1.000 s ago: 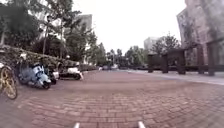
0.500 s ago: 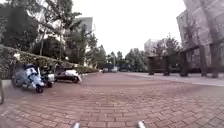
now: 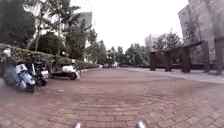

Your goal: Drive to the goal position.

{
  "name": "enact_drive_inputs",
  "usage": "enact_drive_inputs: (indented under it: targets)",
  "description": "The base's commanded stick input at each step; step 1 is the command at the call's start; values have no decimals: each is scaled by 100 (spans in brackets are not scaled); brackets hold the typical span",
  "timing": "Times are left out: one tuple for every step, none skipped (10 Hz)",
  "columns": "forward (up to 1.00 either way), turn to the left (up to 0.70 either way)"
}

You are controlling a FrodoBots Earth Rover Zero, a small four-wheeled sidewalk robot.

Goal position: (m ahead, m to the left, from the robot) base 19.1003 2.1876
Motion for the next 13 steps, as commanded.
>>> enact_drive_inputs:
  targets:
    - [70,0]
    - [70,0]
    - [70,0]
    - [70,0]
    - [70,0]
    - [70,0]
    - [70,0]
    - [70,0]
    - [70,0]
    - [70,0]
    - [70,0]
    - [70,0]
    - [70,0]
